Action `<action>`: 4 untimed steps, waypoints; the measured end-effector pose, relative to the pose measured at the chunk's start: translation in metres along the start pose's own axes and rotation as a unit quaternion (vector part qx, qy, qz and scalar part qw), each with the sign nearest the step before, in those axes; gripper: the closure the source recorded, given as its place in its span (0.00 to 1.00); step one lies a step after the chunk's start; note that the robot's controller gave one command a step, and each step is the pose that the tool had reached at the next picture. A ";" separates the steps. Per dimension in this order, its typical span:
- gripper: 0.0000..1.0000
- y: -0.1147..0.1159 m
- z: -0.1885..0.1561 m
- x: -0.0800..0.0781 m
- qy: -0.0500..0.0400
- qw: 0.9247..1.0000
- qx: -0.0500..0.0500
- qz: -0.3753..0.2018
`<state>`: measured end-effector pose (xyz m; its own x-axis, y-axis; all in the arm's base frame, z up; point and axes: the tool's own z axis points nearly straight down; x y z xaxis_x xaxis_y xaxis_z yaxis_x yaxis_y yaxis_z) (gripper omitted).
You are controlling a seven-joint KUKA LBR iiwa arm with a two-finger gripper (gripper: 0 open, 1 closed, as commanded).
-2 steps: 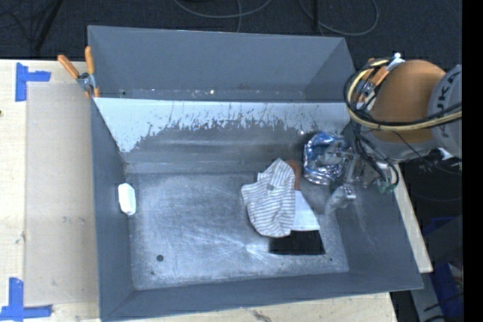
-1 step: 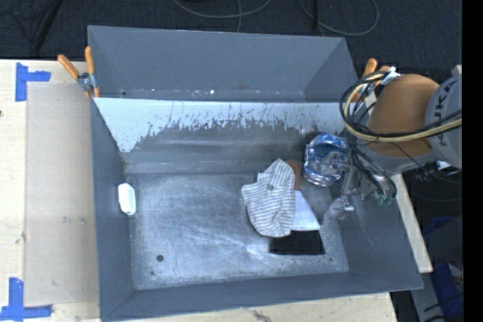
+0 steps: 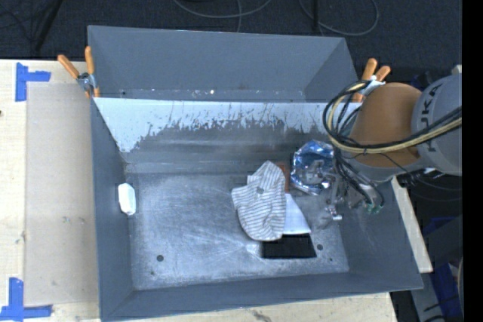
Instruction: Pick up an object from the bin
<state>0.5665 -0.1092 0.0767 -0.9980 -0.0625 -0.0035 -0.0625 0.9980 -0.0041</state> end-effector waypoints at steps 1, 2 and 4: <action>0.00 0.042 -0.005 -0.002 0.002 1.000 -0.002 -0.008; 0.00 0.051 -0.018 -0.034 0.002 0.999 -0.003 -0.035; 1.00 0.134 -0.003 0.008 0.003 0.997 0.001 -0.078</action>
Offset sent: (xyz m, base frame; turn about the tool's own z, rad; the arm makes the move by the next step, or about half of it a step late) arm 0.0362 0.0513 0.0219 -0.0785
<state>0.5501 0.0236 0.0790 -0.9763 -0.2162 0.0042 -0.2162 0.9763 -0.0057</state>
